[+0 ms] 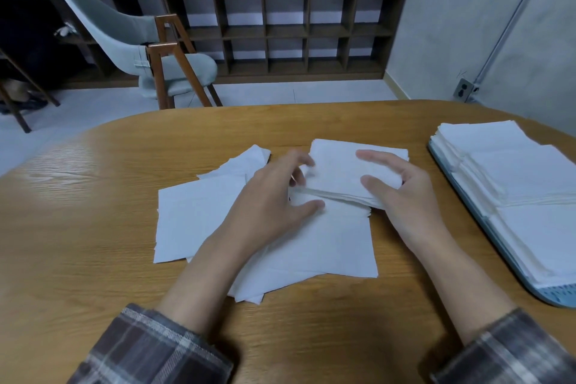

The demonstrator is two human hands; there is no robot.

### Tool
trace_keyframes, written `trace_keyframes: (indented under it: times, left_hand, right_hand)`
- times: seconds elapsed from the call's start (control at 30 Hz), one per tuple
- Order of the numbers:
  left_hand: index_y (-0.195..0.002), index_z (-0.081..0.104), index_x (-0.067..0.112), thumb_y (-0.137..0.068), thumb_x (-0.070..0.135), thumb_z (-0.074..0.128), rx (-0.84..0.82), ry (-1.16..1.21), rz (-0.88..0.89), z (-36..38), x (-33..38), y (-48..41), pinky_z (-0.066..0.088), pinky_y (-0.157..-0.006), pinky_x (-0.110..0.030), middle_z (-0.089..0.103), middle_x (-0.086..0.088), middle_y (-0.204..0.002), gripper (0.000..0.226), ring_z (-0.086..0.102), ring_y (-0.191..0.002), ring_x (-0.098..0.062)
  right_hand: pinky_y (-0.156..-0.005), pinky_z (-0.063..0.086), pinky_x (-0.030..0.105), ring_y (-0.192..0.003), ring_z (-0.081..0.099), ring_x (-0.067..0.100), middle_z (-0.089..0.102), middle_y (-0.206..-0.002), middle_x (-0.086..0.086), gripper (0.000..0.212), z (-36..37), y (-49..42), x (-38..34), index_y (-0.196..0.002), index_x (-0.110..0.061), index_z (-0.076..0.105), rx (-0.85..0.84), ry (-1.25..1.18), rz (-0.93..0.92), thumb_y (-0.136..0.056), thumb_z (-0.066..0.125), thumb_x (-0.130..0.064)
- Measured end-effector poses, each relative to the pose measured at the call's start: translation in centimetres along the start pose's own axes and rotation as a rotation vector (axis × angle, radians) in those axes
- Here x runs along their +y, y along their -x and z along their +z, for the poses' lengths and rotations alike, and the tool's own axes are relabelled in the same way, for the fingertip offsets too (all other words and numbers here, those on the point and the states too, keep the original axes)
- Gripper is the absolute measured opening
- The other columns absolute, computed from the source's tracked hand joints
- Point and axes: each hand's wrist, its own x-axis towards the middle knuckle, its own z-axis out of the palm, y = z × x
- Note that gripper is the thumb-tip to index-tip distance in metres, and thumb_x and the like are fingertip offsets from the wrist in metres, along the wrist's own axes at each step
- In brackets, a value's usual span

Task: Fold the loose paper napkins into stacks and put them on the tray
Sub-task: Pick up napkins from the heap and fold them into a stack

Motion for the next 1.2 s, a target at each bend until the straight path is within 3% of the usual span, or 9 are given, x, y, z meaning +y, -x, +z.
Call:
trace_keyframes:
  times: [0.1, 0.27, 0.37, 0.47, 0.53, 0.63, 0.77, 0.9, 1.2]
  left_hand:
    - [-0.097, 0.071, 0.030, -0.078, 0.041, 0.091, -0.187, -0.020, 0.016, 0.1, -0.3, 0.0, 0.054, -0.081, -0.036, 0.067, 0.012, -0.088, 0.029, 0.063, -0.089, -0.007]
    - [-0.101, 0.078, 0.026, -0.079, 0.034, 0.091, -0.254, -0.053, 0.034, 0.2, -0.3, -0.1, 0.047, -0.072, -0.018, 0.067, 0.010, -0.086, 0.027, 0.061, -0.083, -0.008]
    - [-0.090, 0.080, 0.021, -0.082, 0.028, 0.090, -0.251, 0.053, 0.028, 0.1, 0.1, -0.1, 0.049, -0.070, -0.021, 0.072, 0.007, -0.083, 0.015, 0.063, -0.080, -0.012]
    - [-0.088, 0.080, 0.021, -0.086, 0.028, 0.087, -0.196, 0.187, 0.025, -0.5, 0.6, 0.0, 0.054, -0.081, -0.025, 0.075, 0.008, -0.088, 0.010, 0.067, -0.086, -0.010]
    - [-0.088, 0.080, 0.022, -0.089, 0.029, 0.085, -0.172, 0.282, -0.003, -0.9, 0.7, 0.0, 0.058, -0.084, -0.035, 0.077, 0.006, -0.090, 0.009, 0.071, -0.086, -0.016]
    - [-0.089, 0.080, 0.023, -0.089, 0.030, 0.084, -0.087, 0.383, -0.043, -1.2, 0.7, -0.1, 0.057, -0.078, -0.038, 0.078, 0.004, -0.089, 0.009, 0.072, -0.083, -0.024]
    - [-0.087, 0.081, 0.023, -0.086, 0.025, 0.088, 0.022, 0.418, -0.051, -1.1, 0.5, -0.3, 0.052, -0.068, -0.023, 0.076, 0.007, -0.084, 0.007, 0.063, -0.069, -0.009]
    - [-0.093, 0.079, 0.024, -0.083, 0.018, 0.089, 0.139, 0.507, -0.111, -0.9, 0.1, -0.6, 0.048, -0.067, -0.020, 0.074, 0.004, -0.078, 0.015, 0.052, -0.058, -0.010]
    - [-0.084, 0.078, 0.019, -0.082, 0.017, 0.090, 0.197, 0.456, -0.025, -1.0, 0.5, -0.5, 0.048, -0.069, -0.024, 0.077, 0.008, -0.083, 0.013, 0.061, -0.068, -0.012]
  right_hand:
    - [-0.090, 0.039, -0.002, -0.116, 0.056, -0.019, 0.071, -0.120, -0.030, 0.041, 0.1, -0.2, 0.3, -0.120, -0.028, 0.077, 0.047, 0.018, -0.011, -0.095, 0.067, 0.002]
    - [-0.089, 0.038, -0.003, -0.116, 0.055, -0.021, 0.069, -0.123, -0.029, 0.041, 0.1, 0.0, 0.2, -0.123, -0.027, 0.076, 0.031, 0.015, -0.036, -0.095, 0.067, 0.001]
    - [-0.089, 0.041, 0.000, -0.117, 0.057, -0.017, 0.071, -0.118, -0.031, 0.035, 0.1, 0.0, 0.2, -0.121, -0.030, 0.077, -0.003, 0.004, -0.034, -0.097, 0.069, -0.005]
    - [-0.098, 0.044, 0.013, -0.119, 0.060, -0.011, 0.073, -0.120, -0.027, 0.019, 0.2, 0.0, -0.2, -0.117, -0.030, 0.079, -0.044, -0.076, -0.018, -0.102, 0.068, -0.025]
    - [-0.107, 0.044, 0.029, -0.122, 0.063, -0.001, 0.075, -0.122, -0.018, 0.025, 0.2, 0.1, -0.2, -0.115, -0.026, 0.080, -0.092, -0.145, -0.008, -0.103, 0.062, -0.039]
    - [-0.091, 0.052, 0.038, -0.107, 0.071, 0.019, 0.078, -0.113, 0.003, 0.046, 0.4, 0.3, -0.4, -0.111, -0.019, 0.081, -0.202, -0.282, 0.067, -0.098, 0.057, -0.056]
    - [-0.070, 0.052, 0.028, -0.084, 0.072, 0.016, 0.079, -0.095, 0.008, 0.022, 0.8, 0.8, -0.5, -0.105, -0.013, 0.080, -0.255, -0.224, 0.034, -0.103, 0.067, -0.030]
    - [-0.085, 0.055, 0.035, -0.098, 0.075, 0.021, 0.080, -0.105, 0.010, 0.016, 0.8, 0.9, -0.6, -0.112, -0.010, 0.078, -0.233, -0.191, 0.036, -0.101, 0.066, -0.013]
    - [-0.092, 0.056, 0.032, -0.117, 0.069, 0.017, 0.070, -0.132, -0.009, 0.059, 0.7, 1.1, -1.4, -0.141, -0.042, 0.060, -0.361, -0.283, 0.006, -0.090, 0.076, -0.019]
